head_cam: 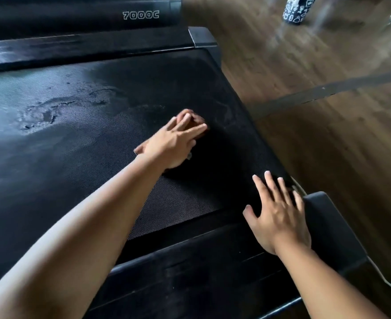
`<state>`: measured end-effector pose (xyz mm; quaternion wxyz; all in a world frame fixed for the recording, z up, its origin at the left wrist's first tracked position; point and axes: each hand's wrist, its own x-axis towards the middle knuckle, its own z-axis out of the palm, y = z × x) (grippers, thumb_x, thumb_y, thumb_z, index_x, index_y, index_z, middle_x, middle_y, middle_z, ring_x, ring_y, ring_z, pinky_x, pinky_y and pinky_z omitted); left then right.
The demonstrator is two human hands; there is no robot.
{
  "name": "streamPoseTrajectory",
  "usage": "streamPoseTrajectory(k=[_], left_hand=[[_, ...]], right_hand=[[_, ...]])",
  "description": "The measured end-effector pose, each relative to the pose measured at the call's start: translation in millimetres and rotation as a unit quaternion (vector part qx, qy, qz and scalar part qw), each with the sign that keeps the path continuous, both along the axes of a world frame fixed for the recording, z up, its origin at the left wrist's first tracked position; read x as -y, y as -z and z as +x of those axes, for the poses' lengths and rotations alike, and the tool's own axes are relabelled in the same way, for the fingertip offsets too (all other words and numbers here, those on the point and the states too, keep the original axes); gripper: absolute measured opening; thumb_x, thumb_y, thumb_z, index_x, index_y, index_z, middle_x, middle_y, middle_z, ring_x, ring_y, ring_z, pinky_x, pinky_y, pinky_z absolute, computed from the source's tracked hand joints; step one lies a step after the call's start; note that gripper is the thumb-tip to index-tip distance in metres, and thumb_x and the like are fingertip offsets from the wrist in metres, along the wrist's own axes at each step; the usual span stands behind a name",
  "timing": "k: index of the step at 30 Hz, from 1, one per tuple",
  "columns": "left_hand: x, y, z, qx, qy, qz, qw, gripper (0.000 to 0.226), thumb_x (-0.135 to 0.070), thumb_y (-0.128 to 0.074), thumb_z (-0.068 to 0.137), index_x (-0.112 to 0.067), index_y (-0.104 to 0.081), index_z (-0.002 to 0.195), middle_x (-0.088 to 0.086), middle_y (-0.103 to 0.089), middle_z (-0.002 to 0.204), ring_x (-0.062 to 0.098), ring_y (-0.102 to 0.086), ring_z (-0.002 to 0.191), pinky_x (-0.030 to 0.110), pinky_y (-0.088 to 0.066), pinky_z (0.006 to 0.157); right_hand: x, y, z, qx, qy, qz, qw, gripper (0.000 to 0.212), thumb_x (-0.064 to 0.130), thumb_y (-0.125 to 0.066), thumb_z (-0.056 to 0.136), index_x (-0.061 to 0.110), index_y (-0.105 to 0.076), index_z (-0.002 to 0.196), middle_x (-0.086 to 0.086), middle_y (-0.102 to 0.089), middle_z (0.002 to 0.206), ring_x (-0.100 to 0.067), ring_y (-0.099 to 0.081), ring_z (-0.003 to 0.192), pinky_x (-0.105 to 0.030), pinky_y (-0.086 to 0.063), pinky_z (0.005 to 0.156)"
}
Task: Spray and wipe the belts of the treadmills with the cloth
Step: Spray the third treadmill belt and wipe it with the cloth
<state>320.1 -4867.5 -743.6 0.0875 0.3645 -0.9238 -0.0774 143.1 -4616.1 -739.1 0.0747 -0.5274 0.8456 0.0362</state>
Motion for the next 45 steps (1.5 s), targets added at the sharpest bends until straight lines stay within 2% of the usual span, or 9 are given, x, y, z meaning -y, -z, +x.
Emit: streamPoseTrajectory(k=[3,8,12,17,21,24,30,33,45], left_hand=[[-54,7,11,-0.002,0.099,0.017,0.995,0.051,-0.036,-0.042,0.105,-0.045,-0.029,0.153,0.011,-0.016,0.166,0.016,-0.002,0.152,0.029,0.003,0.125],[-109,11,62,0.023,0.212,0.002,0.977,0.049,-0.049,-0.032,0.104,-0.057,-0.022,0.151,-0.004,-0.014,0.167,0.025,-0.016,0.154,0.042,-0.023,0.124],[-91,10,80,0.03,0.24,-0.005,0.97,0.049,-0.05,-0.032,0.104,-0.055,-0.024,0.152,-0.003,-0.013,0.167,0.021,-0.013,0.154,0.042,-0.025,0.123],[3,18,54,-0.01,0.144,-0.018,0.989,0.05,-0.033,-0.044,0.103,-0.037,-0.038,0.152,0.01,-0.029,0.162,0.013,-0.01,0.154,0.035,-0.013,0.126],[72,21,22,0.005,0.019,0.019,1.0,0.058,-0.031,-0.049,0.103,-0.052,-0.024,0.151,0.012,-0.019,0.166,0.024,-0.012,0.155,0.039,-0.014,0.126],[73,21,2,0.02,-0.017,0.034,0.999,0.054,-0.055,-0.036,0.095,-0.068,-0.019,0.145,-0.002,-0.012,0.168,0.022,-0.011,0.155,0.044,-0.019,0.124],[-38,6,-5,0.024,0.12,0.015,0.992,0.051,-0.045,-0.035,0.102,-0.059,-0.02,0.149,-0.003,-0.01,0.167,0.013,-0.004,0.154,0.029,-0.003,0.126],[-95,8,26,0.018,0.192,-0.01,0.981,0.049,-0.048,-0.034,0.102,-0.057,-0.026,0.15,-0.003,-0.019,0.166,0.021,-0.016,0.154,0.037,-0.018,0.125],[-47,15,64,0.028,0.119,-0.003,0.992,0.049,-0.047,-0.034,0.103,-0.045,-0.034,0.152,0.005,-0.027,0.164,0.026,-0.025,0.152,0.046,-0.029,0.121]], right_hand=[[1,-1,0,0.003,0.0,0.003,1.0,0.081,0.06,-0.02,0.083,0.036,-0.001,0.158,0.007,0.007,0.166,-0.017,0.002,0.153,-0.044,-0.002,0.122],[2,0,0,0.0,0.008,0.004,1.0,0.081,0.058,-0.02,0.083,0.035,0.002,0.158,0.009,0.008,0.166,-0.015,0.004,0.153,-0.043,0.0,0.122],[1,0,1,0.003,0.004,-0.003,1.0,0.08,0.058,-0.018,0.084,0.035,0.002,0.158,0.008,0.008,0.166,-0.016,0.003,0.153,-0.043,0.0,0.122],[1,1,1,0.006,0.004,-0.008,1.0,0.079,0.057,-0.02,0.085,0.034,0.001,0.158,0.007,0.007,0.166,-0.017,0.003,0.153,-0.044,-0.001,0.122],[0,1,0,0.01,-0.001,-0.011,1.0,0.078,0.056,-0.023,0.087,0.034,0.002,0.158,0.007,0.008,0.166,-0.017,0.004,0.153,-0.045,-0.001,0.123],[0,2,-1,0.015,0.0,-0.018,1.0,0.079,0.056,-0.022,0.085,0.033,-0.001,0.158,0.006,0.005,0.166,-0.018,0.001,0.153,-0.045,-0.003,0.122],[1,2,-2,0.014,-0.004,-0.007,1.0,0.081,0.058,-0.02,0.083,0.032,0.0,0.158,0.005,0.007,0.166,-0.019,0.003,0.153,-0.047,-0.003,0.122],[1,0,-2,0.02,-0.002,-0.009,1.0,0.08,0.055,-0.022,0.085,0.033,-0.001,0.158,0.006,0.007,0.166,-0.018,0.004,0.153,-0.046,-0.002,0.122],[-2,1,-3,0.042,-0.009,-0.025,0.999,0.07,0.047,-0.03,0.095,0.03,-0.005,0.158,0.004,0.003,0.167,-0.02,0.002,0.153,-0.046,0.001,0.123]])
